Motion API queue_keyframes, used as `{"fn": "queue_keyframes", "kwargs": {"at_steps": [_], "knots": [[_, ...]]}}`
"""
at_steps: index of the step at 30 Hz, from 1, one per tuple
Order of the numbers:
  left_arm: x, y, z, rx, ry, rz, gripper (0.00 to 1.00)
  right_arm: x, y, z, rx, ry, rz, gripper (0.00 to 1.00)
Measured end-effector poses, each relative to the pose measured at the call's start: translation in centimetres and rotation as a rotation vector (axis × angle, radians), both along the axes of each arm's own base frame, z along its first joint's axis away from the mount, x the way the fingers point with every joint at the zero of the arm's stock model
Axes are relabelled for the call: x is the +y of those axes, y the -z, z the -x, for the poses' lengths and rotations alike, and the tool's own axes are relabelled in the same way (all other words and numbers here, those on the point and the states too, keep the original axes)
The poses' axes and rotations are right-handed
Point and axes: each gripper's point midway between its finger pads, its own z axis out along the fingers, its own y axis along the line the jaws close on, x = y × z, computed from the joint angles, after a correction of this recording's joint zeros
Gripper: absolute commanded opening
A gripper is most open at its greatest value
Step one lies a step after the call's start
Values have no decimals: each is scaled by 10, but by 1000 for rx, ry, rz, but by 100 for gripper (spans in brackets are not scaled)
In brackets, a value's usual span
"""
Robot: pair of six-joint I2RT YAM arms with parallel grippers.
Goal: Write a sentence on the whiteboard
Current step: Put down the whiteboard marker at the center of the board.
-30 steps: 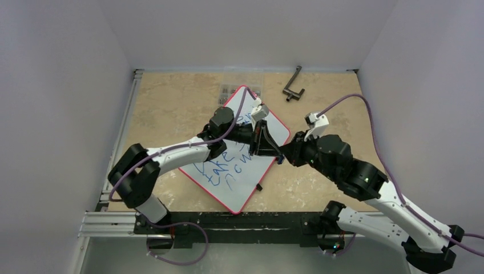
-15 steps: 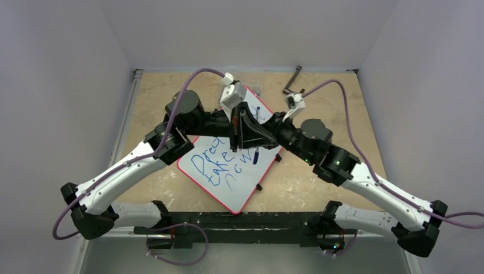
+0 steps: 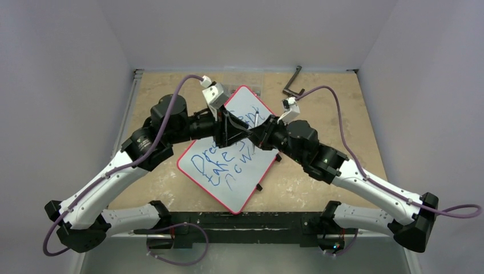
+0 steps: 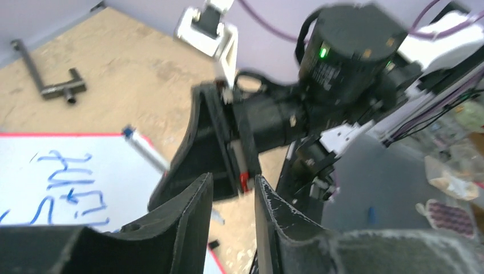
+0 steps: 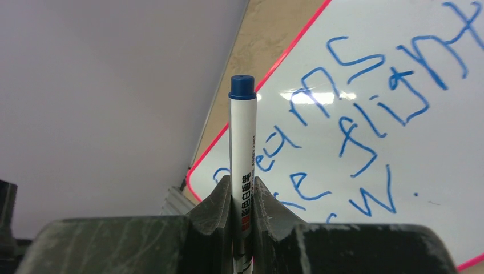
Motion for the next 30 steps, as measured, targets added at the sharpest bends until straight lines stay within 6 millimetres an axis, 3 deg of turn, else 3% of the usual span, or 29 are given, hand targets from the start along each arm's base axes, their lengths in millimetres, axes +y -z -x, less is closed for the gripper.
{"fn": "queue_keyframes", "kwargs": {"at_steps": [2, 6, 11, 13, 16, 18, 20, 23, 25, 27, 30], "knots": [[9, 15, 0, -17, -26, -38, 39, -9, 3, -11, -11, 69, 42, 0], [20, 66, 11, -14, -14, -119, 52, -35, 0, -37, -64, 239, 161, 0], [0, 147, 39, 16, 114, -280, 53, -83, -44, -60, -193, 468, 254, 0], [-8, 169, 45, 34, 147, -324, 53, -101, -58, -63, -230, 536, 267, 0], [-15, 189, 39, 59, 139, -368, 53, -118, -55, -76, -225, 588, 301, 0], [-17, 191, 35, 55, 124, -370, 53, -133, -37, -96, -167, 612, 332, 0], [-17, 189, 32, 45, 112, -366, 54, -150, -6, -120, -71, 620, 362, 0], [-14, 186, 29, 26, 90, -368, 55, -163, 68, -134, 124, 581, 421, 0], [-9, 185, 27, 10, 71, -378, 56, -167, 122, -118, 271, 533, 456, 0], [-3, 183, 24, -3, 45, -387, 57, -164, 163, -90, 396, 476, 460, 0], [7, 178, 20, -30, 4, -396, 58, -159, 188, -66, 477, 444, 420, 0]]}}
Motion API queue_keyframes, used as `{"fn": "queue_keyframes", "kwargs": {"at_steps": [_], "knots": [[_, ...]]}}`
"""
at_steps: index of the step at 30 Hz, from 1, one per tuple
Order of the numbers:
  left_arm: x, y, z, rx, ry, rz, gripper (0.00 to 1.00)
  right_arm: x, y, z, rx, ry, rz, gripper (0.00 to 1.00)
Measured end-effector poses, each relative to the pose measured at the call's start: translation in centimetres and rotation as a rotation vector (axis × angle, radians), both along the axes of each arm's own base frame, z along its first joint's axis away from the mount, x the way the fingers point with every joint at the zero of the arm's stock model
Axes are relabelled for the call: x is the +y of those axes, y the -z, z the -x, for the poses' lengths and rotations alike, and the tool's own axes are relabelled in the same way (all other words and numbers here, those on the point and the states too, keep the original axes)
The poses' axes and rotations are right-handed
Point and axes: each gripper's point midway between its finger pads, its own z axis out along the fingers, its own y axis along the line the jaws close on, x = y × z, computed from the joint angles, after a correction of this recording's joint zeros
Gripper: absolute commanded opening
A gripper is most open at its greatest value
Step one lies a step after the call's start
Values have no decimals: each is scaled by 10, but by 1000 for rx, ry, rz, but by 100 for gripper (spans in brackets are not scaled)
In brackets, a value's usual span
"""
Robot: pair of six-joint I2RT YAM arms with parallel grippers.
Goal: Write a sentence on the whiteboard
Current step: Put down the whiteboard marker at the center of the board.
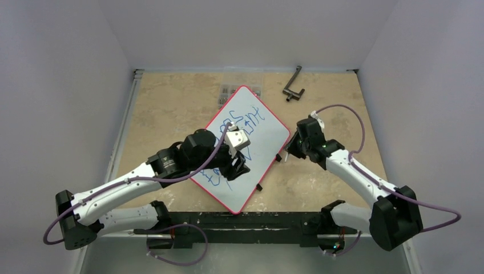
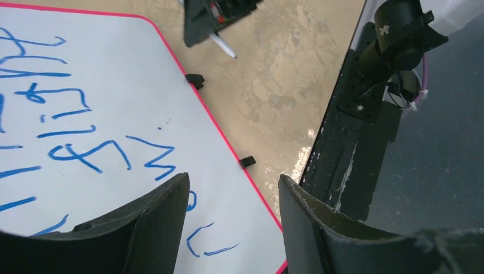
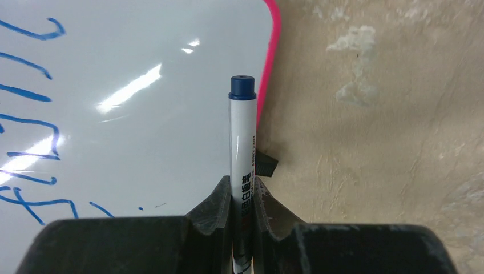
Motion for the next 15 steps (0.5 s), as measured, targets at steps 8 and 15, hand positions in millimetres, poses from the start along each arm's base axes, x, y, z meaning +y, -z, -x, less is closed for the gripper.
{"fn": "queue_keyframes", "kwargs": {"at_steps": [8, 15], "knots": [[17, -17, -15, -66, -103, 24, 59, 4, 77, 45, 141, 126, -172, 0], [21, -21, -18, -75, -126, 30, 59, 11, 84, 36, 134, 187, -251, 89]]}}
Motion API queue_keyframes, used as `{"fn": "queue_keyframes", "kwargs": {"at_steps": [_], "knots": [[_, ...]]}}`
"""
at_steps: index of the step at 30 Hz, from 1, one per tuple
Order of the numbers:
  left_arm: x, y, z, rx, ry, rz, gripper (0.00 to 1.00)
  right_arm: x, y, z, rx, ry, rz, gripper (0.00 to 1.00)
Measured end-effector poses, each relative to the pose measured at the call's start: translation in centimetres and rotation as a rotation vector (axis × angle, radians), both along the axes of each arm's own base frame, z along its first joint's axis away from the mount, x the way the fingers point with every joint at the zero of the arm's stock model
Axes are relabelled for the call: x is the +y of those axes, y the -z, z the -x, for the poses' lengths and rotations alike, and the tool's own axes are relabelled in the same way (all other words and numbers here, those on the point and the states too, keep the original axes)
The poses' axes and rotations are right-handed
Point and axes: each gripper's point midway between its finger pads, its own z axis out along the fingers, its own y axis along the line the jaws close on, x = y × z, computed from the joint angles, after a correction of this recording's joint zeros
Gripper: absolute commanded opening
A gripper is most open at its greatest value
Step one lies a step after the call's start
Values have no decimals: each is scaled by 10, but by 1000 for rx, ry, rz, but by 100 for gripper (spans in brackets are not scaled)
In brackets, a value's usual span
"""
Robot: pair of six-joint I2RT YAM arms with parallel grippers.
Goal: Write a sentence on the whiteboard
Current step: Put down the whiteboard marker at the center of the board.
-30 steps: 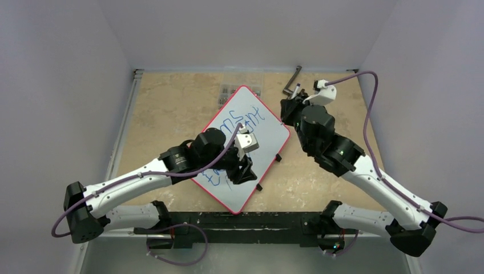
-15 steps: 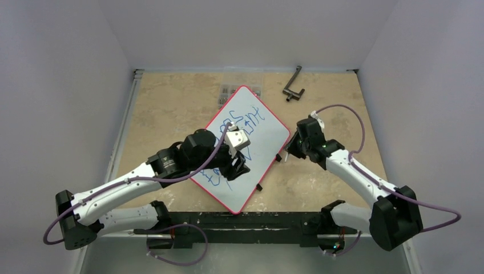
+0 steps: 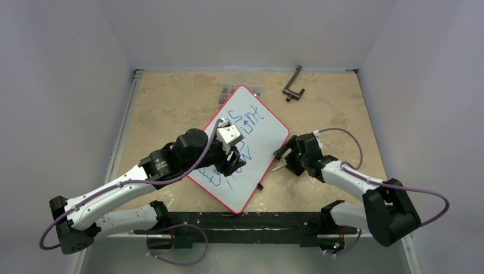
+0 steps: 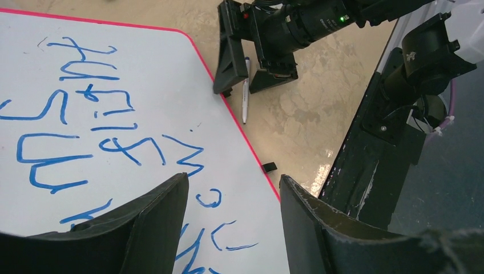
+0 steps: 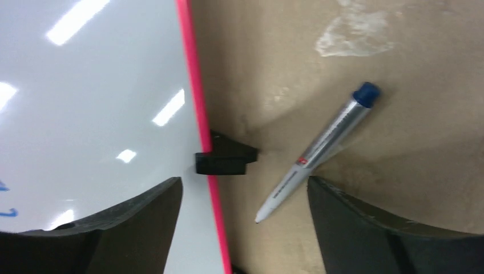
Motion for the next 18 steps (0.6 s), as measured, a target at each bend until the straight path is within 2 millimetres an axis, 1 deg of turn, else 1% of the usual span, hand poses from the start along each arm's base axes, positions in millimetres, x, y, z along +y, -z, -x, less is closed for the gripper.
{"fn": "queue_keyframes", "kwargs": {"at_steps": [3, 5, 6, 7, 9, 15, 18], "knots": [[1, 0, -1, -1, -5, 0, 59, 9, -11, -11, -51, -10, -42, 94], [1, 0, -1, -1, -7, -1, 59, 9, -12, -11, -55, -13, -42, 95], [1, 0, -1, 0, -9, -2, 59, 9, -13, -11, -58, -15, -40, 98], [2, 1, -1, 2, -9, -4, 59, 9, -15, -11, -67, -18, -40, 99], [2, 2, -1, 5, -9, -8, 60, 8, -23, -12, -98, -25, -41, 99], [3, 4, 0, 9, -9, -15, 60, 6, -59, -18, -242, -52, -48, 99], [3, 4, 0, 10, -10, -17, 60, 5, -67, -17, -287, -62, -49, 99]]}}
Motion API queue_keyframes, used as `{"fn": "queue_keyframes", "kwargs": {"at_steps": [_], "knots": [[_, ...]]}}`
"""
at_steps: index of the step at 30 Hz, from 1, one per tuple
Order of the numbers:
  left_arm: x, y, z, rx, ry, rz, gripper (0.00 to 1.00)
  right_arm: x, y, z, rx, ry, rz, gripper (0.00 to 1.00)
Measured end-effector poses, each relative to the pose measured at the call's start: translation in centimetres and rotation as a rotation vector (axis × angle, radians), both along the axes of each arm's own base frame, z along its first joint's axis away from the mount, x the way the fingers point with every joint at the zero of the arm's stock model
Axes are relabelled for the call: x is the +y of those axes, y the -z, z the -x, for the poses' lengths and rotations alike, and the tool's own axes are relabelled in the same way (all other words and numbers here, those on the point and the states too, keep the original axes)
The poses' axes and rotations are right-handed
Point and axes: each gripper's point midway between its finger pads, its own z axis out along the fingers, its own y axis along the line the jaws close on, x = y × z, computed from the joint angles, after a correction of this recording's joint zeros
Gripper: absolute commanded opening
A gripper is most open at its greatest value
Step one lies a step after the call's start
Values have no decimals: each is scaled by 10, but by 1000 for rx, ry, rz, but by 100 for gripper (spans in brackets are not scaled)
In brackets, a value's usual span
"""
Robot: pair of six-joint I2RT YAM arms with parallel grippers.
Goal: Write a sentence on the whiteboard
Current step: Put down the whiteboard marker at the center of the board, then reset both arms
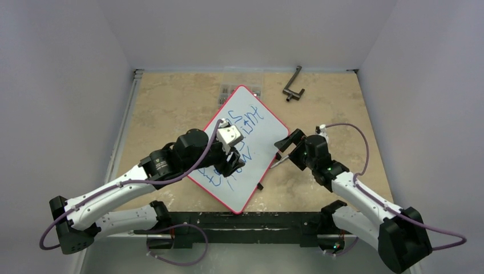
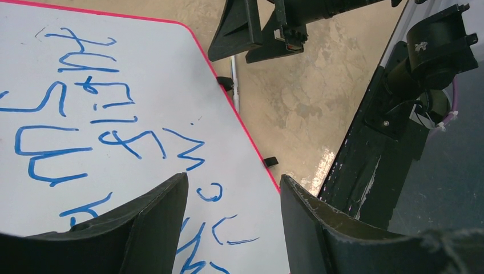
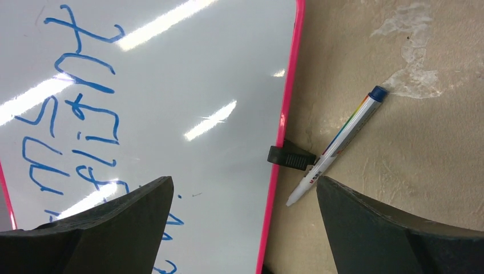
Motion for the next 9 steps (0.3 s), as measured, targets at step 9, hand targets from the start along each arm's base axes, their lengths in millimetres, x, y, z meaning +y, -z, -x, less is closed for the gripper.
{"fn": "queue_keyframes", "kwargs": {"at_steps": [9], "knots": [[1, -4, -1, -4, -6, 1, 60, -5, -17, 0, -80, -7, 12, 99]]}}
